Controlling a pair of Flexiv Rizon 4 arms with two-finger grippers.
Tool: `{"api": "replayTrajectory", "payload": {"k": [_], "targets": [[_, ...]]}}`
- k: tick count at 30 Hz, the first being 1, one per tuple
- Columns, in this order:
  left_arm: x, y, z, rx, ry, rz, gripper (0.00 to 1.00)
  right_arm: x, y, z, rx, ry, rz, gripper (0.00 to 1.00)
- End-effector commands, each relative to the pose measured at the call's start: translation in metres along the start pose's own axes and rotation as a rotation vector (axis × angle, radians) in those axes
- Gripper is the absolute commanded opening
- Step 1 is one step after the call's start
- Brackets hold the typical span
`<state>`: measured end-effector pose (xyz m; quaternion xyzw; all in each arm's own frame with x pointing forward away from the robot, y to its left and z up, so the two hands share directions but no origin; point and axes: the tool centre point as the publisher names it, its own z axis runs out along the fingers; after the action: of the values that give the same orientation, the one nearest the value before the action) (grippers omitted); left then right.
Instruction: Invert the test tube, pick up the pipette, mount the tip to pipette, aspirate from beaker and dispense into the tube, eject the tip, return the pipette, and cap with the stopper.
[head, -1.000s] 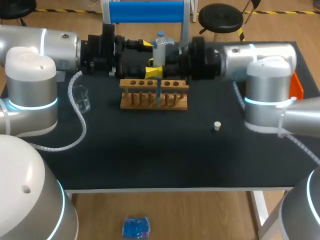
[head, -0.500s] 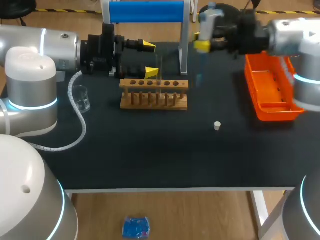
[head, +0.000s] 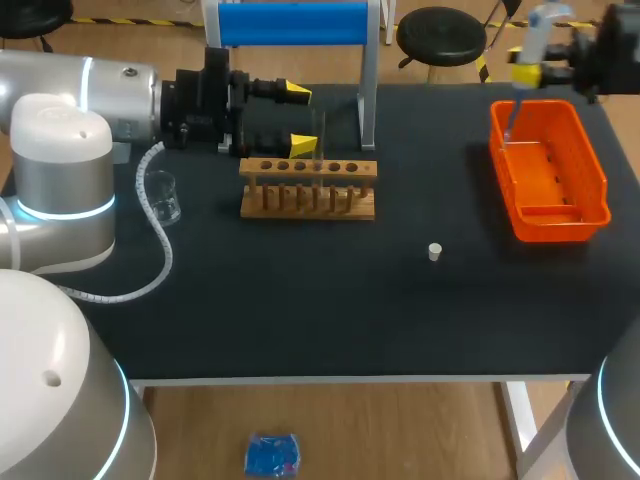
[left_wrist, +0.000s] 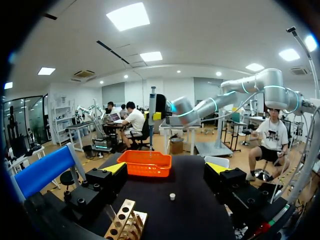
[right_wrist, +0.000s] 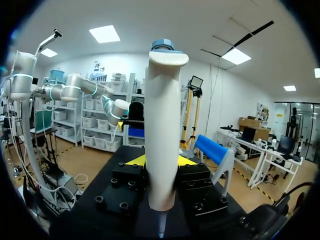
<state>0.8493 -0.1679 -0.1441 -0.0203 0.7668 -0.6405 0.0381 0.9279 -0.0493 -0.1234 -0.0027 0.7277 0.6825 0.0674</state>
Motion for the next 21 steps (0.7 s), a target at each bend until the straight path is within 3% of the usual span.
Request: {"api": "replayTrajectory", "payload": {"k": [1,9,21], "targets": [[0.0,0.0,-0.001,-0.001,0.001,0.0,1.0,0.003,-0.008,-0.06,-0.008,-0.006,0.001,0.0],[0.0,0.0,-0.001,-0.001,0.001,0.0,1.0,0.007,-0.03,-0.089,-0.023,-0.015,0.015,0.0],[0.0,0.0,-0.001,-0.001,0.001,0.0,1.0,0.012,-0.049,-0.094,-0.033,0.019,0.02,0.0]]}}
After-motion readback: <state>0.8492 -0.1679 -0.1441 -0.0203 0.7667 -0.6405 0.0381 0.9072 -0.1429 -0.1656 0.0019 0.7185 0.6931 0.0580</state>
